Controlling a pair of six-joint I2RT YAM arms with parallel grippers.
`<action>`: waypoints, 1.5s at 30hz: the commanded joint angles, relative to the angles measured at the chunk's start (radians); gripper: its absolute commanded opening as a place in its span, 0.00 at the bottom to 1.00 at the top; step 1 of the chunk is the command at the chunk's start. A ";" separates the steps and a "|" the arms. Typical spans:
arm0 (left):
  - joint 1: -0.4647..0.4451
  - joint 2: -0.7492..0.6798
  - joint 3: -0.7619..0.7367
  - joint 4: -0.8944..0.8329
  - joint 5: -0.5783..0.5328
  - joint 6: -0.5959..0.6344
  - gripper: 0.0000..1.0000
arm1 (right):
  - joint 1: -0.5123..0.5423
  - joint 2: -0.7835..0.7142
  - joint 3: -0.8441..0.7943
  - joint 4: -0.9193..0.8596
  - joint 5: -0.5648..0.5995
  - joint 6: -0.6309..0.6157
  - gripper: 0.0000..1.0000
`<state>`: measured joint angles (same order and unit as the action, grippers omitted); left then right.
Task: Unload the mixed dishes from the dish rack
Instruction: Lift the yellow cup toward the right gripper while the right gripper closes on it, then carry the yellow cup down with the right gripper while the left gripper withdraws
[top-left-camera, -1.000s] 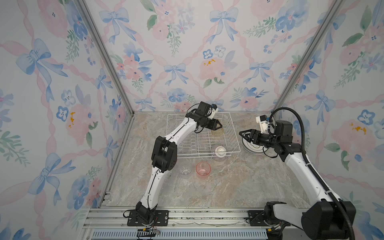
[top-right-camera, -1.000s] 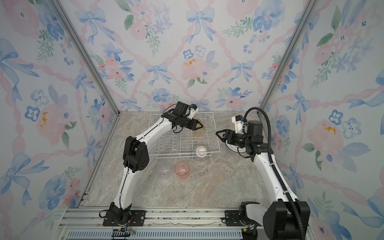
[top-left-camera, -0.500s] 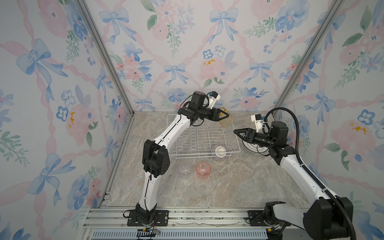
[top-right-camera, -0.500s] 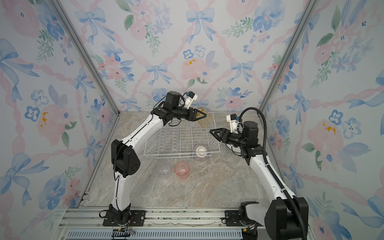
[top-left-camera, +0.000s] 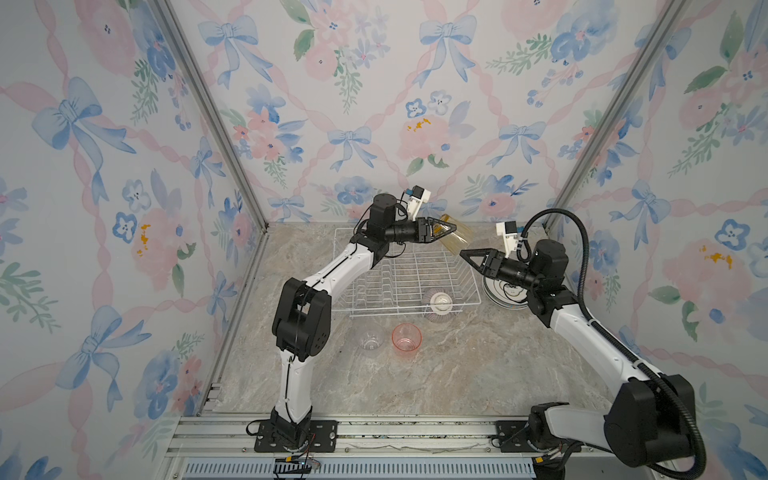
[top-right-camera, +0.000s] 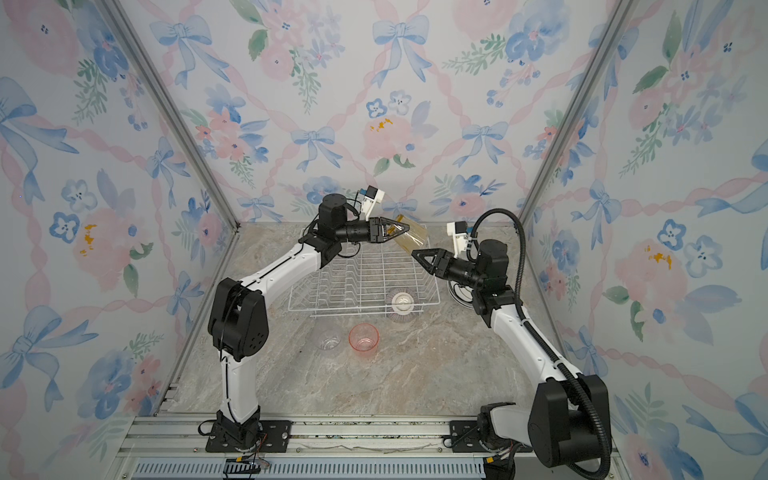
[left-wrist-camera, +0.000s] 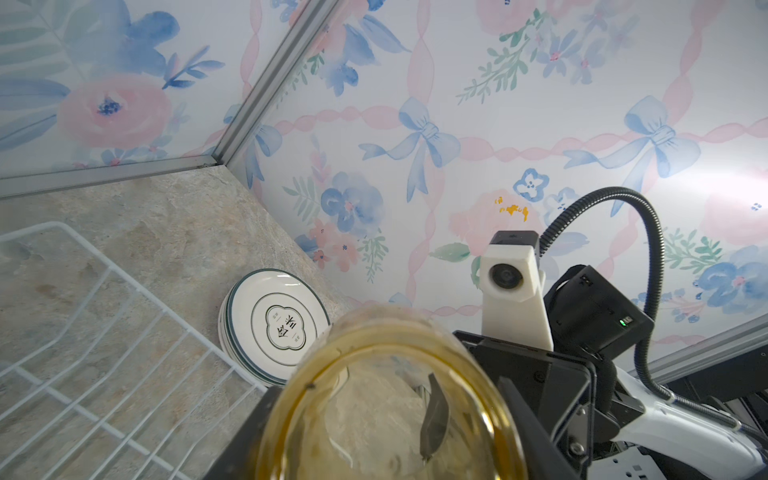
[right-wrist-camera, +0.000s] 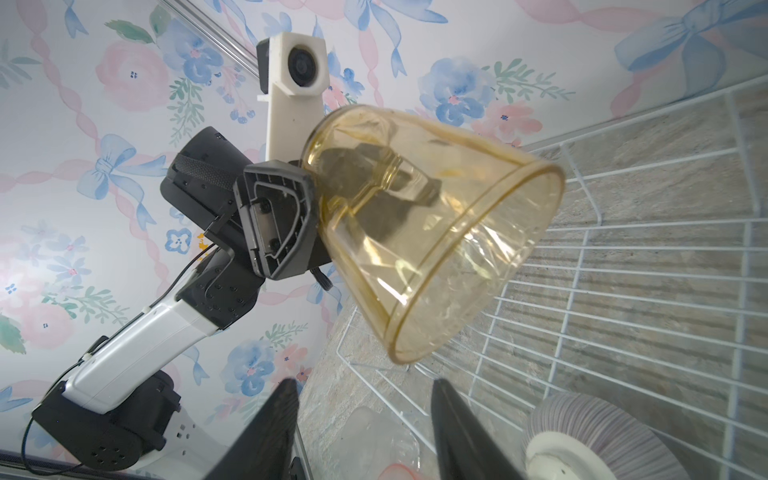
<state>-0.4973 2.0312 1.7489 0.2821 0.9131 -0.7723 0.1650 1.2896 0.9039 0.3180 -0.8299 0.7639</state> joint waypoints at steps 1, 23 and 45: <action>-0.008 -0.040 -0.019 0.169 0.054 -0.093 0.42 | 0.013 0.028 0.038 0.087 0.014 0.027 0.54; -0.033 -0.019 -0.093 0.350 0.082 -0.238 0.42 | 0.047 0.043 0.130 0.131 0.080 -0.011 0.20; 0.006 -0.170 -0.248 0.413 0.002 -0.157 0.89 | 0.066 -0.064 0.249 -0.262 0.129 -0.258 0.00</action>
<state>-0.5163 1.9305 1.5284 0.6563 0.9241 -0.9794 0.2184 1.2781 1.0935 0.2222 -0.7433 0.6289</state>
